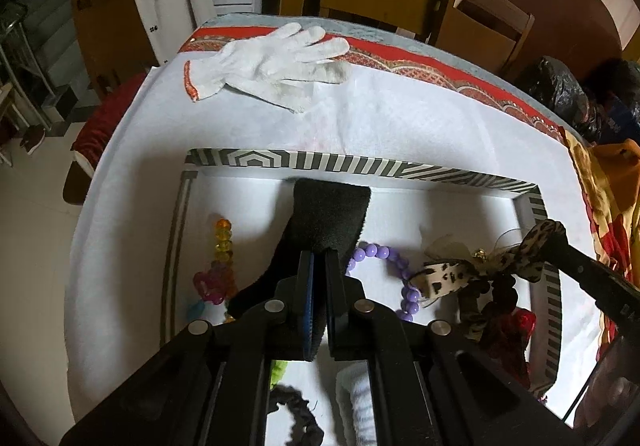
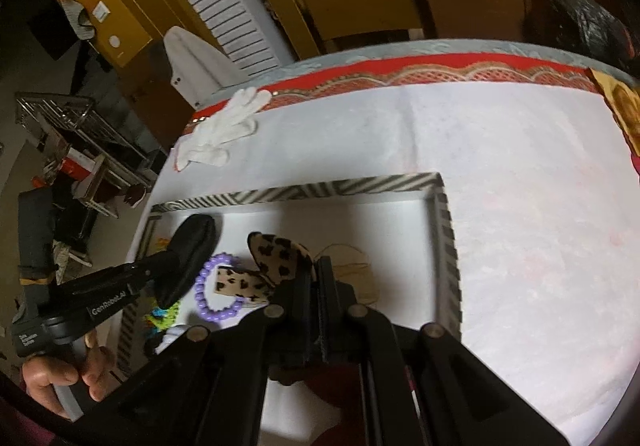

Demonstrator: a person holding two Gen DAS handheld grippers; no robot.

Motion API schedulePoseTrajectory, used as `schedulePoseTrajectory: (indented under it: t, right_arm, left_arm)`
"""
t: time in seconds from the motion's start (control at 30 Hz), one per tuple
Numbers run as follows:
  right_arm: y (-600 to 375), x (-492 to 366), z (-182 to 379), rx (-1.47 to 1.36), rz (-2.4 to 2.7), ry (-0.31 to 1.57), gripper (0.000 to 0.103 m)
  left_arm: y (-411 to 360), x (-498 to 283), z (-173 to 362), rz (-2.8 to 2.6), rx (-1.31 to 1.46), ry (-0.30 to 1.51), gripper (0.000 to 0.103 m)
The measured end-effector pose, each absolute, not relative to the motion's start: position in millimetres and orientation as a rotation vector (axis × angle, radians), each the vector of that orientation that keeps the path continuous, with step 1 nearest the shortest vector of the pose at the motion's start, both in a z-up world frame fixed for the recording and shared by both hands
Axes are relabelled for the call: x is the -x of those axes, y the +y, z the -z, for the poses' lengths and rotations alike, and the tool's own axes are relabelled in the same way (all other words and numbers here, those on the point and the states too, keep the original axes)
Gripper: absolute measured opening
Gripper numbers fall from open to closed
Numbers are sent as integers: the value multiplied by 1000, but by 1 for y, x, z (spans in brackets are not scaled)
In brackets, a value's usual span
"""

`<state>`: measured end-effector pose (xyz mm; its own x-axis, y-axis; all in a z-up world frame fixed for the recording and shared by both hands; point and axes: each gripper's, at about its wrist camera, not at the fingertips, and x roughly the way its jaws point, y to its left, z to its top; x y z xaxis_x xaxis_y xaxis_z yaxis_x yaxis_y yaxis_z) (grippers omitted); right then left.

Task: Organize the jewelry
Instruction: 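Carry the clip and leopard bow into the tray and open both tools, then withdraw both tools toward the silver and colorful beaded bracelets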

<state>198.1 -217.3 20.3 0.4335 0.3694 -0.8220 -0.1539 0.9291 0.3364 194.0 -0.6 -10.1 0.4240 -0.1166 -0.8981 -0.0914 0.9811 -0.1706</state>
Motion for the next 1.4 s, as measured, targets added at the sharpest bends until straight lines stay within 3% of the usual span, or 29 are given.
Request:
schedulePoseTrajectory:
  t: [0.2, 0.3, 0.37, 0.43, 0.5, 0.6, 0.8, 1.23, 1.4]
  right_arm:
    - [-218, -198, -7, -177, -292, 1090, 4]
    - [-222, -200, -1, -192, -271, 1111, 13]
    - [-226, -200, 1, -213, -252, 1130, 35]
    - [-229, -197, 1, -227, -247, 1126, 43]
    - [-230, -193, -1, -228, -252, 1120, 43]
    - [-229, -183, -9, -219, -263, 1103, 43]
    - [-222, -154, -26, -198, -296, 1067, 51]
    - [-225, -75, -47, -172, -310, 1004, 53]
    - [-231, -35, -59, -161, -330, 973, 59]
  left_arm:
    - [-5, -196, 14, 24, 199, 1144, 12]
    - [-6, -195, 14, 25, 196, 1144, 15]
    - [-6, -194, 12, 36, 205, 1142, 21]
    - [-4, -192, 10, 34, 213, 1137, 36]
    - [-2, -188, 5, 22, 214, 1125, 44]
    - [1, -181, -1, -1, 218, 1116, 46]
    - [-2, -156, -16, -30, 207, 1091, 46]
    - [-25, -77, -38, -55, 210, 1050, 46]
    - [-39, -43, -43, -55, 202, 1041, 46]
